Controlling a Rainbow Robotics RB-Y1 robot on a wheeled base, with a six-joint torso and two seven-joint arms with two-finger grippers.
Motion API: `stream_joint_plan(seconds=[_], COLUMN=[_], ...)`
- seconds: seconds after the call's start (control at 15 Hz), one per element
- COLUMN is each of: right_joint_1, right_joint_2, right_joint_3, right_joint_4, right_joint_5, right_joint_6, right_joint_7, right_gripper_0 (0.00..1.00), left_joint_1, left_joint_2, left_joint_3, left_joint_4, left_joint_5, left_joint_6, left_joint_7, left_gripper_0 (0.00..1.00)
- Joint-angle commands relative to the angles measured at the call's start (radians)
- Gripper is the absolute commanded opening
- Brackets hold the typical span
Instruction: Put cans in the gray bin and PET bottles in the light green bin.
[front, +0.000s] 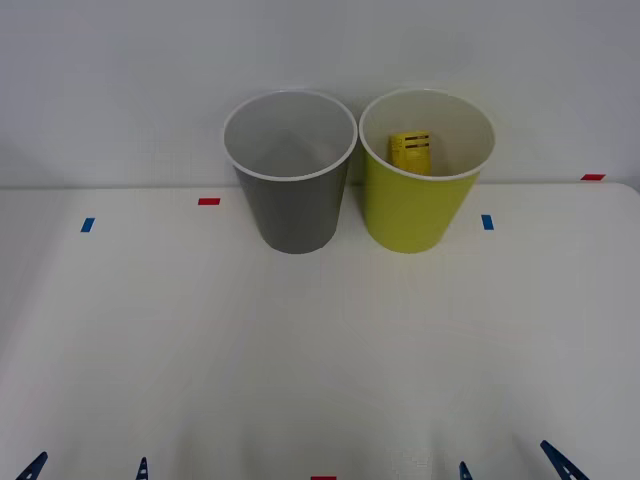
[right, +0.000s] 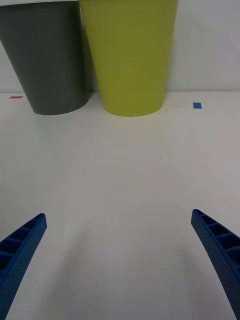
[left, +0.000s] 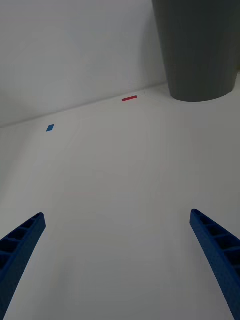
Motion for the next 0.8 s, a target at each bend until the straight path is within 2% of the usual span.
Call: stream_joint_plan(seconds=[0.07,0.8], right_joint_1=[0.0,0.0], right_joint_2=[0.0,0.0], right_joint_3=[0.0,0.0], right_joint_4=[0.0,0.0], right_joint_5=[0.0,0.0], right_joint_6=[0.0,0.0], right_joint_7=[0.0,0.0], right_gripper_0=[1.0,1.0], left_joint_1=[0.0,0.0], left_joint_2=[0.0,0.0], left_joint_3=[0.0,0.0], left_joint_4=[0.0,0.0], left_joint_5=[0.0,0.0], left_joint_6=[0.0,0.0], left_joint_7=[0.0,0.0], left_gripper_0=[1.0,1.0])
